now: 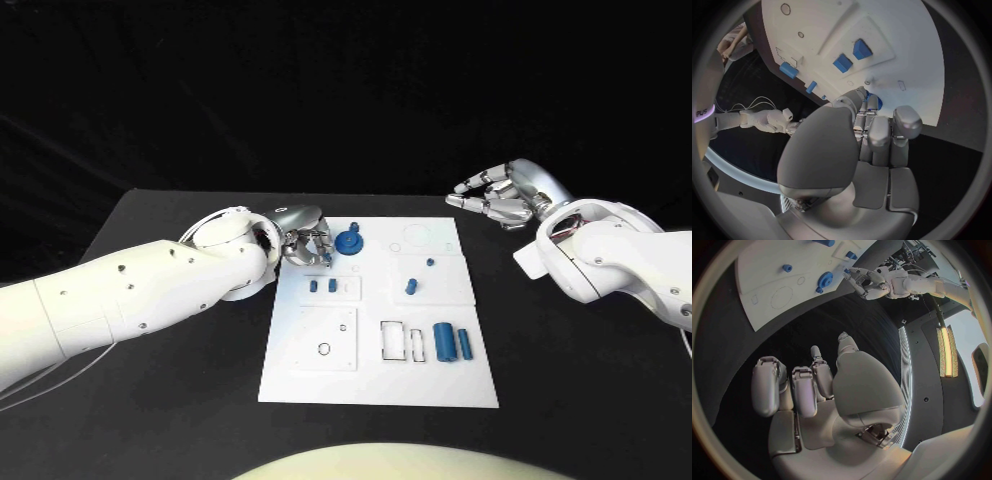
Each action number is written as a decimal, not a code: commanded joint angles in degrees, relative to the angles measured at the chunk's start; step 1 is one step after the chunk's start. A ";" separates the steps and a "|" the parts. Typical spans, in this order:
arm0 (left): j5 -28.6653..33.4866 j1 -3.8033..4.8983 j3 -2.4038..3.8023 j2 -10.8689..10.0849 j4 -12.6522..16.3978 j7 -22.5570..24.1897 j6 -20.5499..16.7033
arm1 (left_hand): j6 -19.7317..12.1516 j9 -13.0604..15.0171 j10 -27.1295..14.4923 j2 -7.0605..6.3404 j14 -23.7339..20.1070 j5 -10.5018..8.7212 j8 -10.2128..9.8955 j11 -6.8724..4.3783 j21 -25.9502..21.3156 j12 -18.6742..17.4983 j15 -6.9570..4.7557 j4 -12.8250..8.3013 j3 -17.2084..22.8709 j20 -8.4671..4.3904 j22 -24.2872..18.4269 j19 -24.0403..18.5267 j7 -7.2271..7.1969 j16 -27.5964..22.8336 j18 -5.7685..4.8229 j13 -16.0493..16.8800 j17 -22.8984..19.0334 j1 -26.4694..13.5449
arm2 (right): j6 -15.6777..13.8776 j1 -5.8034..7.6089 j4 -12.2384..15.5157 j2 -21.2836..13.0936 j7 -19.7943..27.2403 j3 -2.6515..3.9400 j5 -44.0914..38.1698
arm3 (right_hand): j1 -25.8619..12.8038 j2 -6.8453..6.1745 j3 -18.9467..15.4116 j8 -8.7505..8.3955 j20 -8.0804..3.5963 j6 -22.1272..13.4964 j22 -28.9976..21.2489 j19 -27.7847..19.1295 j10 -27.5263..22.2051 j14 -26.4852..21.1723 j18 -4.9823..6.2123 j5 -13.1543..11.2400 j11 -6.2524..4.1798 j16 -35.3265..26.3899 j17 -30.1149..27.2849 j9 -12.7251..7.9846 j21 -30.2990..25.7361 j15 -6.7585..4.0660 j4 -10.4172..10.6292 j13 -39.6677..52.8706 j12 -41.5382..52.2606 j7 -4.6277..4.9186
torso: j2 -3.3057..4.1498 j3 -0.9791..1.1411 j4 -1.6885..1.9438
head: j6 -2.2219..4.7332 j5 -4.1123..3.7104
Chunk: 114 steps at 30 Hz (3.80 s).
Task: Assemble the parts on the task board
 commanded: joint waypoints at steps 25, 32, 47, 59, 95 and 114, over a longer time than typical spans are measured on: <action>0.50 0.00 -0.22 0.89 -0.83 -0.84 4.56 | 0.35 -0.13 0.44 -0.43 0.10 0.15 -0.39 -0.08 0.05 -0.48 -0.07 -0.03 0.34 0.21 -0.29 0.17 -0.06 -0.26 -0.53 0.10 -0.48 -0.60 | 0.42 -0.03 0.14 0.06 0.38 0.00 -0.29 | 0.00 0.55 -0.26 0.22 -0.09 -0.05 2.98 -0.45 -0.09 4.42 1.07 0.37 -0.35 -0.25 8.16 -0.09 -0.35 -0.41 -0.06 2.49 0.05 -0.18 | 0.03 -0.04 0.02 | -0.11 -0.27; 0.50 0.00 -0.24 1.07 -0.93 -0.75 4.98 | 0.35 -0.13 0.44 -0.43 0.10 0.15 -0.39 -0.08 0.05 -0.49 -0.07 -0.03 0.34 0.21 -0.29 0.17 -0.06 -0.27 -0.53 0.10 -0.49 -0.60 | 0.43 -0.03 0.14 0.06 0.37 0.00 -0.29 | 0.00 0.55 -0.26 0.22 -0.09 -0.05 2.98 -0.45 -0.09 4.42 1.07 0.37 -0.35 -0.25 8.16 -0.09 -0.35 -0.41 -0.06 2.49 0.05 -0.18 | -0.02 0.00 0.04 | -0.23 -0.16; 0.51 0.00 -0.25 1.17 -1.27 -1.25 5.45 | 0.20 -0.26 0.37 -0.61 0.01 0.16 -0.75 0.01 -0.12 -0.95 0.00 -0.16 0.46 0.25 -0.53 -0.04 0.07 -0.29 -0.48 0.09 -0.48 -0.96 | 0.41 -0.03 0.20 -0.03 0.37 0.00 -0.29 | 0.00 0.55 -0.26 0.22 -0.09 -0.05 2.98 -0.45 -0.09 4.42 1.07 0.37 -0.35 -0.25 8.16 -0.09 -0.35 -0.41 -0.06 2.49 0.05 -0.18 | -0.03 0.00 0.00 | -0.12 -0.23; 0.52 -0.04 -0.29 1.64 -1.84 -1.47 5.19 | -1.36 -1.11 0.09 -0.93 -0.24 0.18 -2.49 0.70 -0.39 -2.31 0.54 -0.66 1.31 0.61 -0.89 -0.44 1.03 -0.33 -0.41 0.14 -0.70 -1.70 | 0.42 -0.03 0.27 -0.08 0.37 0.00 -0.29 | 0.00 0.55 -0.26 0.22 -0.09 -0.05 2.98 -0.45 -0.09 4.42 1.07 0.37 -0.35 -0.25 8.16 -0.09 -0.35 -0.41 -0.06 2.49 0.05 -0.18 | 0.00 0.00 -0.02 | -0.17 -0.33; 0.68 -0.09 -0.32 1.33 -1.80 -2.54 5.25 | -5.45 -2.70 0.05 -2.30 -0.89 0.18 -3.38 1.70 -1.08 -3.56 1.35 -1.22 2.13 1.23 -1.91 -1.21 2.48 -0.84 -0.18 0.47 -2.22 -2.93 | 1.02 -0.06 -0.08 -0.01 -0.05 0.00 -0.35 | 1.07 1.20 -1.34 0.61 -0.16 -0.43 1.78 -1.22 -7.73 4.15 1.43 0.36 -0.41 -0.81 7.09 -0.31 -2.02 -0.45 -0.10 -6.67 -8.12 -0.20 | -0.03 -0.03 0.04 | -0.20 -0.40; 16.71 0.49 0.51 -6.47 3.69 2.73 -5.79 | -5.33 -2.44 -5.37 -3.27 -10.59 0.09 -1.77 2.45 -17.11 -3.71 1.91 -1.07 1.58 1.59 -22.50 -12.85 2.42 -16.17 3.50 -0.15 -26.01 -4.53 | 16.38 -1.12 -1.63 2.19 -7.92 -0.11 -31.97 | 16.89 0.12 8.97 -0.45 -0.57 5.66 1.54 -0.69 -17.41 3.03 1.53 -3.27 -0.64 -4.72 0.63 -1.96 -3.46 -0.84 -5.34 -56.24 -61.63 -1.04 | -0.13 0.03 0.08 | 0.65 -2.15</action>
